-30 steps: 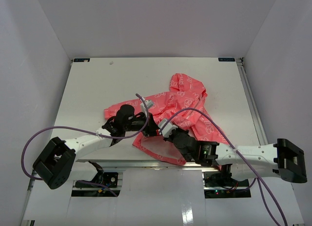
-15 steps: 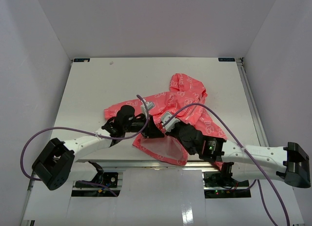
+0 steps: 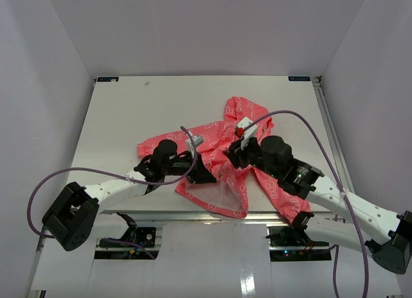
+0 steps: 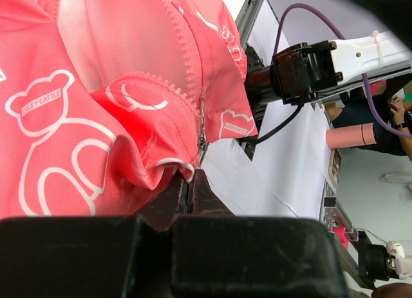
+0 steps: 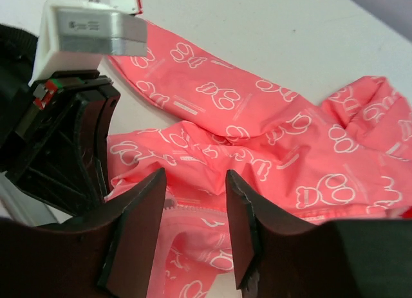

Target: Zip up the jacket

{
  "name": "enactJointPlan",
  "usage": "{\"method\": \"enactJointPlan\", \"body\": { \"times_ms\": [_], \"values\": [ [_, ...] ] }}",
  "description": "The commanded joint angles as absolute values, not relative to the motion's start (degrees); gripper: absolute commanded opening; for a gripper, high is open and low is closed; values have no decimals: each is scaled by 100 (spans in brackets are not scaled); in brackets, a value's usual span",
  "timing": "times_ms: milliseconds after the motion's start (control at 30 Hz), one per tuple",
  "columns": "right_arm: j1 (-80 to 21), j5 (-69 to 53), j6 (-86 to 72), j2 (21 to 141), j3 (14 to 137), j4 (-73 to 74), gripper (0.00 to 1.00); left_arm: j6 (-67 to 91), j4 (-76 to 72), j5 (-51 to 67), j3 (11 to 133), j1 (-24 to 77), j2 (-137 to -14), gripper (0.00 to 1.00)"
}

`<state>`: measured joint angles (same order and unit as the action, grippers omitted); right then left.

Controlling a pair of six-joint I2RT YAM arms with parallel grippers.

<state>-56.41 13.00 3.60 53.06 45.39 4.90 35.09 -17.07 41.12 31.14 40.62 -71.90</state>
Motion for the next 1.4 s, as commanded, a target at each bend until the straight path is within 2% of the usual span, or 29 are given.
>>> {"method": "enactJointPlan", "body": {
  "times_ms": [0,233,667,1367],
  "values": [
    [-4543,-1863,-377,5522,4888,840,54,3282,-1950,4230,3001,4055,-7064,0],
    [-4245,-3218,-574,5891,4840,699,53,3231,-2055,4207,2892,4061,-6930,0],
    [-4245,-3046,-588,5920,4128,505,51,3241,-2098,4243,2883,4054,-6932,0],
    [-4245,-2745,-492,6032,4088,270,52,3252,-2153,4273,2855,4059,-6961,0]
  ]
}}
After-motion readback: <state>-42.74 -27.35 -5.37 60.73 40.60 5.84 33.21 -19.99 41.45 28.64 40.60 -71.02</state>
